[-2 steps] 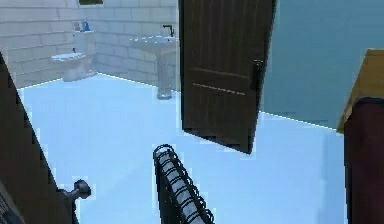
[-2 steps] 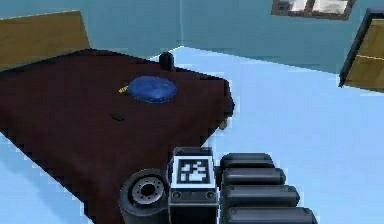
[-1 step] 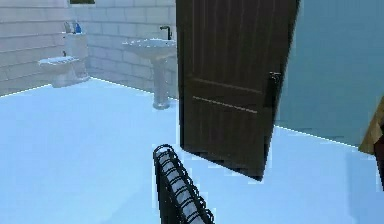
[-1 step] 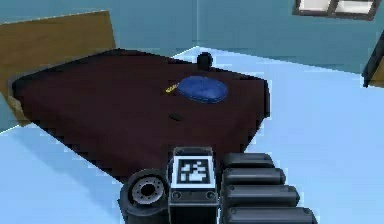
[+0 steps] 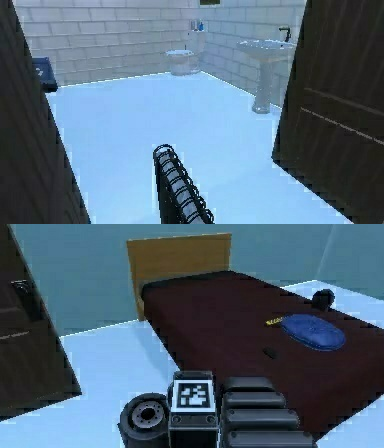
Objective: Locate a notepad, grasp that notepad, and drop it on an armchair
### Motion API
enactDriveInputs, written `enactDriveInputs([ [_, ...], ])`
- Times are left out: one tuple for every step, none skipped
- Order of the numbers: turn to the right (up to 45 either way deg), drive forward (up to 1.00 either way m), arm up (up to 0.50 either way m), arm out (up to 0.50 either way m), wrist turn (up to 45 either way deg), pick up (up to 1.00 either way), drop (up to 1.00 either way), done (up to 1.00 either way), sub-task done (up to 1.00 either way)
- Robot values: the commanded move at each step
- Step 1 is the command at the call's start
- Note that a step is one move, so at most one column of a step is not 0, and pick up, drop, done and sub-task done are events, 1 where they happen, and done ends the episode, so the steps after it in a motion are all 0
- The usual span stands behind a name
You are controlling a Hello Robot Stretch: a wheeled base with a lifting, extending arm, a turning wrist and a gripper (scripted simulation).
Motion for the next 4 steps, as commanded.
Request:
enactDriveInputs([
  [0.0, 0.55, 0.00, 0.00, 0.0, 0.00, 0.00, 0.00, 0.00],
  [-18.0, 0.00, 0.00, 0.00, 0.0, 0.00, 0.00, 0.00, 0.00],
  [0.0, 1.00, 0.00, 0.00, 0.0, 0.00, 0.00, 0.00, 0.00],
  [-42.0, 0.00, 0.00, 0.00, 0.0, 0.00, 0.00, 0.00, 0.00],
])
